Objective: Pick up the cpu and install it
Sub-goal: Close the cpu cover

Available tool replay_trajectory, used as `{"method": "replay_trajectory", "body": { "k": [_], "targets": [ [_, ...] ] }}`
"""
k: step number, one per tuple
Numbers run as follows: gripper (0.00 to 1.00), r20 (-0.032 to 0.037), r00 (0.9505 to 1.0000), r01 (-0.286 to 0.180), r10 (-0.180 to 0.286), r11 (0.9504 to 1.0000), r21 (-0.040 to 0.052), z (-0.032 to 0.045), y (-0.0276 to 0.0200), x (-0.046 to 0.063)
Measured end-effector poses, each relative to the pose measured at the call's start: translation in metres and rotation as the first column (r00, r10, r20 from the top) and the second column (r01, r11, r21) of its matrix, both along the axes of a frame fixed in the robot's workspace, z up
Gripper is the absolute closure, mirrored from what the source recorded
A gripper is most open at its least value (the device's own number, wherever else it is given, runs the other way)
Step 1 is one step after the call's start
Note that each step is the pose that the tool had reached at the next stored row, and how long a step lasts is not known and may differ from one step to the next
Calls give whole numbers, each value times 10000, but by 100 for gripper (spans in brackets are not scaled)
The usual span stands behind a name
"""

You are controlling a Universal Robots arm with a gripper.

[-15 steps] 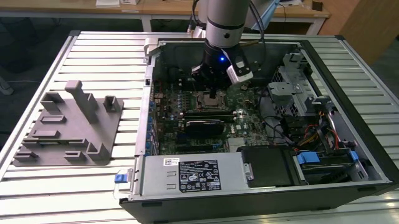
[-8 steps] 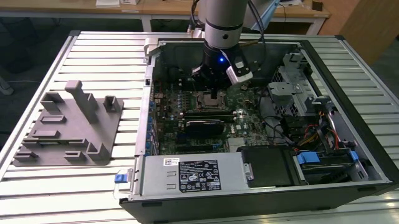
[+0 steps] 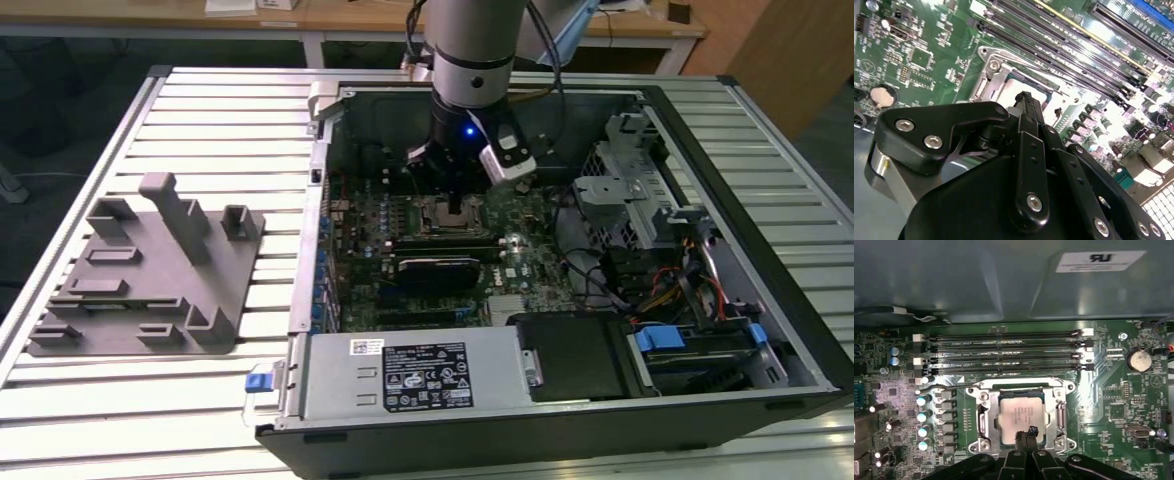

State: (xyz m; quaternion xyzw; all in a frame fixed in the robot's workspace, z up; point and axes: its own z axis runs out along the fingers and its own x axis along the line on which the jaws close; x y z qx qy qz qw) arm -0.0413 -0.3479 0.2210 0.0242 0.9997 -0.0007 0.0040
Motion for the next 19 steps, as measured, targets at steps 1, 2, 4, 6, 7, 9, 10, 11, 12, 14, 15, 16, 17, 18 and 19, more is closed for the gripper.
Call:
{"method": "replay_trajectory", "body": {
  "k": [1, 2, 4, 6, 7, 9, 10, 11, 12, 14, 15, 16, 17, 18, 19],
  "targets": [
    [89, 5, 10000, 1, -1, 10000, 5, -6, 0, -14],
    [89, 10, 10000, 0, 0, 10000, 9, -11, 0, -29],
    [89, 20, 10000, 1, -1, 10000, 23, -23, 0, -61],
    [89, 26, 10000, 1, -1, 10000, 51, -31, 0, -96],
    [89, 26, 10000, 0, 0, 10000, 72, -34, 0, -116],
    [89, 27, 10000, 0, 0, 10000, 89, -42, 1, -151],
    [89, 27, 10000, 1, -2, 10000, 89, -47, 0, -162],
    [89, 26, 10000, 1, -1, 10000, 88, -52, 0, -172],
    [89, 26, 10000, 1, -2, 10000, 88, -59, 0, -183],
    [89, 26, 10000, 1, -2, 10000, 88, -71, 0, -202],
    [89, 26, 10000, 1, -1, 10000, 89, -78, 0, -214],
    [89, 26, 10000, 0, -1, 10000, 90, -85, 0, -225],
    [89, 25, 10000, 0, 0, 10000, 98, -91, 0, -236],
    [89, 25, 10000, -2, 2, 9999, 112, -98, 0, -244],
    [89, 26, 10000, -13, 13, 9999, 139, -105, 0, -250]
  ]
}}
